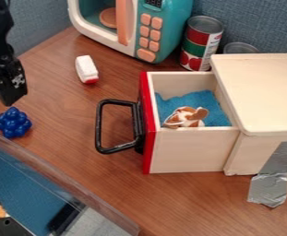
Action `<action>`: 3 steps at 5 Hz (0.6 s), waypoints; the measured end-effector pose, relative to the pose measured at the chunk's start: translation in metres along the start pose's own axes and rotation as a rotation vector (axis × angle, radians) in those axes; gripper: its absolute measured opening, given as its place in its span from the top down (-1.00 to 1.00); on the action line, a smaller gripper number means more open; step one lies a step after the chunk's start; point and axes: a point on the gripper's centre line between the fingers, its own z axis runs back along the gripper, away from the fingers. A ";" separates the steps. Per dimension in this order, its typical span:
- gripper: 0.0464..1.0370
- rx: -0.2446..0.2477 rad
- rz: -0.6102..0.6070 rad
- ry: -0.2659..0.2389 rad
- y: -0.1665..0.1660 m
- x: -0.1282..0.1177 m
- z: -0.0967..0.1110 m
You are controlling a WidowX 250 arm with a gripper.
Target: Close the drawer
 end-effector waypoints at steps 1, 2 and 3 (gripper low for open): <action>-0.92 -0.004 -0.004 0.005 -0.001 -0.001 -0.002; -0.92 0.011 -0.108 -0.003 0.002 0.002 -0.017; -0.92 0.025 -0.188 -0.008 0.007 0.005 -0.037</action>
